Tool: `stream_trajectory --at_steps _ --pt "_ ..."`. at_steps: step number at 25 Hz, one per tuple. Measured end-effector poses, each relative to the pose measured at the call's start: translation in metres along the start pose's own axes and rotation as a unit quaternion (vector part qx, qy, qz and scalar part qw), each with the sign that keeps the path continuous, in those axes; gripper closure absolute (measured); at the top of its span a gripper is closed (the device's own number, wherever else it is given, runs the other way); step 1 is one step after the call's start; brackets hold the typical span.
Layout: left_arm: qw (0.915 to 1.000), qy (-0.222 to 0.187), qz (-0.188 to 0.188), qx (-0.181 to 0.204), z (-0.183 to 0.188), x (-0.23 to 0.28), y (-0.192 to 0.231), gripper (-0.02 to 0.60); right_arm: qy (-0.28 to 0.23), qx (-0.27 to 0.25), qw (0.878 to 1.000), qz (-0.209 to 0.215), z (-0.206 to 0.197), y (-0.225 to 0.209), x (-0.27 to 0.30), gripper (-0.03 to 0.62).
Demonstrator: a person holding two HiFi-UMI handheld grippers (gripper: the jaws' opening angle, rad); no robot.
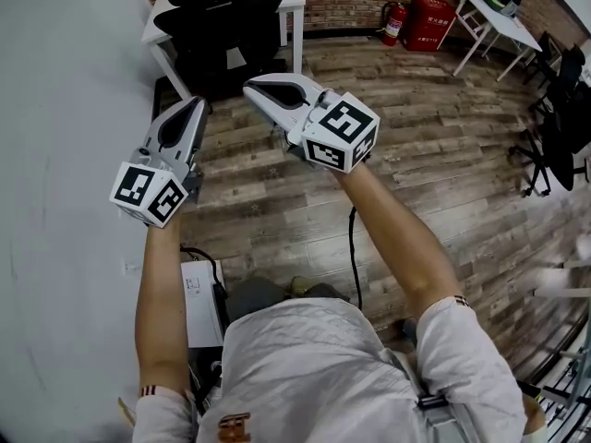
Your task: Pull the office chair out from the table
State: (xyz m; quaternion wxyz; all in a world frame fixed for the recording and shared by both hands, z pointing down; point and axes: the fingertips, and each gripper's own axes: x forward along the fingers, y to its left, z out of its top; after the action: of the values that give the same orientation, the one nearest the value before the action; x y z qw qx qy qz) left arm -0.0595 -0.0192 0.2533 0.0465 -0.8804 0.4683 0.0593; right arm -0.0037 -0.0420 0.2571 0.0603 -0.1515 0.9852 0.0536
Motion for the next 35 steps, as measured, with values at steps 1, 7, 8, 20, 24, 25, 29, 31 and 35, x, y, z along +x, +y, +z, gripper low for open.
stream_trajectory --at_steps 1,7,8,20,24,25,29,31,35 --pt "1.0000 0.000 0.000 0.000 -0.002 0.003 0.004 0.581 0.000 0.000 1.000 0.001 -0.001 -0.004 0.002 0.592" --pt "1.0000 -0.007 0.005 0.001 -0.002 0.026 0.037 0.582 0.003 -0.007 1.000 0.003 -0.005 -0.034 0.024 0.592" --pt "0.9999 -0.010 0.005 0.001 -0.003 0.030 0.045 0.582 0.005 -0.009 1.000 0.003 -0.008 -0.040 0.029 0.592" --pt "0.9997 -0.014 -0.021 0.005 -0.022 0.092 0.178 0.582 0.024 -0.020 0.999 -0.016 -0.038 -0.136 0.130 0.592" --pt "0.9996 -0.009 -0.026 0.011 -0.027 0.105 0.231 0.581 0.038 -0.025 0.999 -0.029 -0.054 -0.167 0.162 0.592" --pt "0.9995 -0.007 -0.028 0.012 -0.029 0.109 0.242 0.581 0.042 -0.027 0.998 -0.033 -0.056 -0.174 0.168 0.592" --pt "0.9990 0.011 -0.035 0.025 -0.037 0.122 0.284 0.581 0.059 -0.040 0.996 -0.051 -0.063 -0.203 0.188 0.592" --pt "0.9984 0.021 -0.037 0.038 -0.043 0.127 0.301 0.581 0.072 -0.049 0.995 -0.058 -0.067 -0.216 0.194 0.592" --pt "0.9957 0.048 -0.040 0.068 -0.056 0.135 0.330 0.581 0.099 -0.063 0.991 -0.070 -0.074 -0.244 0.202 0.592"
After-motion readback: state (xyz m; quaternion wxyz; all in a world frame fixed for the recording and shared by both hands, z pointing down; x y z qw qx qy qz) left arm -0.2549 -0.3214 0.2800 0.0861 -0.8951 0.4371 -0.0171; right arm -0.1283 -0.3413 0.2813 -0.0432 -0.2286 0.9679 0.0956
